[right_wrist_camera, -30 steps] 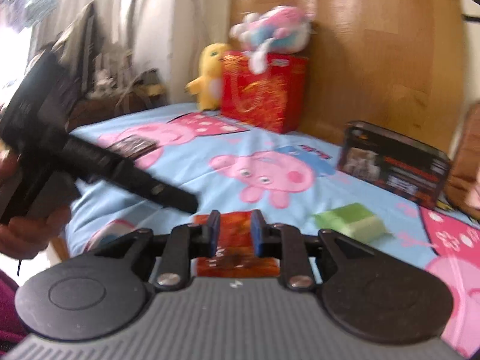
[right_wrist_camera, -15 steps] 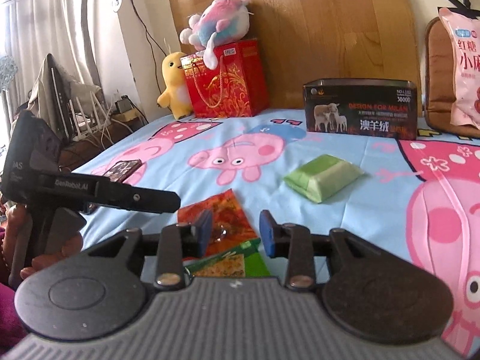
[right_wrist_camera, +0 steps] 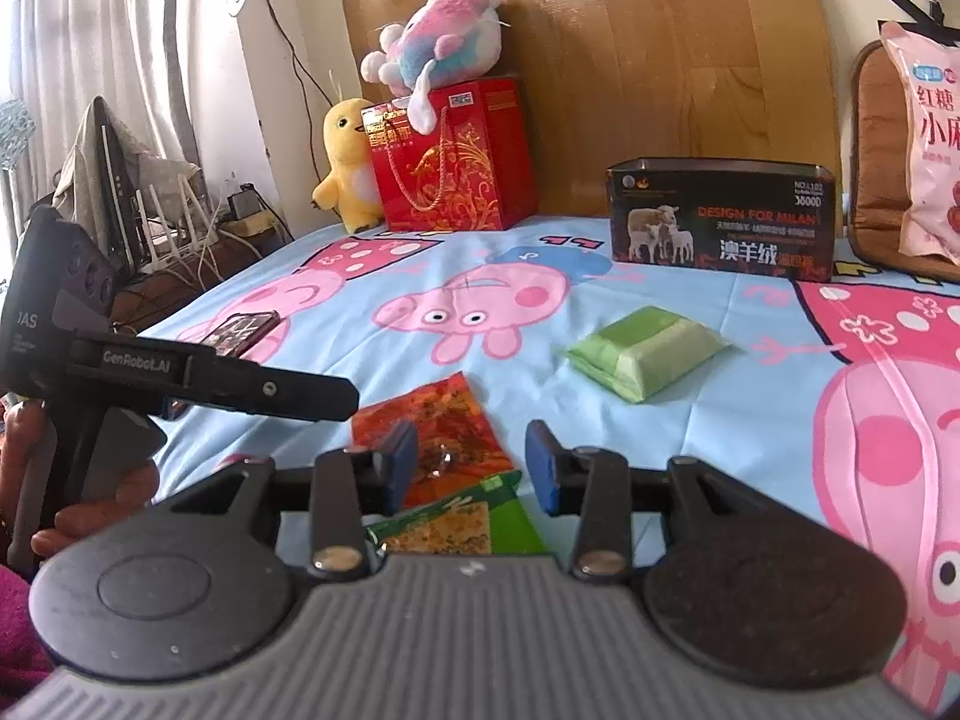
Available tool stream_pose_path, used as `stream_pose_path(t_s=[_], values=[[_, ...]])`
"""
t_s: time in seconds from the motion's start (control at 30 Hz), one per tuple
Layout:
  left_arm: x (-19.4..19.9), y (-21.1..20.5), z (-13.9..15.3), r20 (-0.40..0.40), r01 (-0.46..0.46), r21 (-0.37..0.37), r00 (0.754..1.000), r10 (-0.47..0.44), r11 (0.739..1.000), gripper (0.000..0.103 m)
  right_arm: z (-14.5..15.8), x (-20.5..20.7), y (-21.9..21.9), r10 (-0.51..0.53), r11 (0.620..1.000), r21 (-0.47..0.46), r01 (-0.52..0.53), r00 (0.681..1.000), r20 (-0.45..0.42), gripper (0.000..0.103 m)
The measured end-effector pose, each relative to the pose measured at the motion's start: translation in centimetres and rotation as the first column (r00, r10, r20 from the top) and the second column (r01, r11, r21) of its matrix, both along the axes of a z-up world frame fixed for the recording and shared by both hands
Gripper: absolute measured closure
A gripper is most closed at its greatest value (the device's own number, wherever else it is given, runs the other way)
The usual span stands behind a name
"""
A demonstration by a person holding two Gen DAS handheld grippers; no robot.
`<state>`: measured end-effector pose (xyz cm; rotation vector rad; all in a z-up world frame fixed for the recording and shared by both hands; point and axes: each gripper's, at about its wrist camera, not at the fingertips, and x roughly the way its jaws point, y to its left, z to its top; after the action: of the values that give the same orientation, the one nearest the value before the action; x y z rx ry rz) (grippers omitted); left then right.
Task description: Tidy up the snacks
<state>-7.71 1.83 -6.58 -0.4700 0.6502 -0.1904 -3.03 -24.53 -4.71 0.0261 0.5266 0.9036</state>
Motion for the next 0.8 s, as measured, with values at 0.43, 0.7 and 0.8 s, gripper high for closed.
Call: stream_pose_path(t_s=[0.43,0.7,0.8], values=[[-0.08,-0.19,-0.01,-0.002,0.005,0.006,1.0,-0.005,1.0,0.009,0.01,-0.23,-0.45,-0.024,1.0,0.008,0.024,1.0,0.005,0.058],[-0.07,-0.32,0.04,-0.003,0.009,0.01,1.0,-0.009,1.0,0.008,-0.11,-0.18,-0.53,-0.029,1.0,0.007,0.029,1.0,0.001,0.057],[0.03,-0.33,0.03,-0.005,0.013,0.006,1.0,-0.013,1.0,0.008,-0.11,-0.19,-0.62,-0.033,0.999,0.006,0.033,0.999,0.004,0.056]])
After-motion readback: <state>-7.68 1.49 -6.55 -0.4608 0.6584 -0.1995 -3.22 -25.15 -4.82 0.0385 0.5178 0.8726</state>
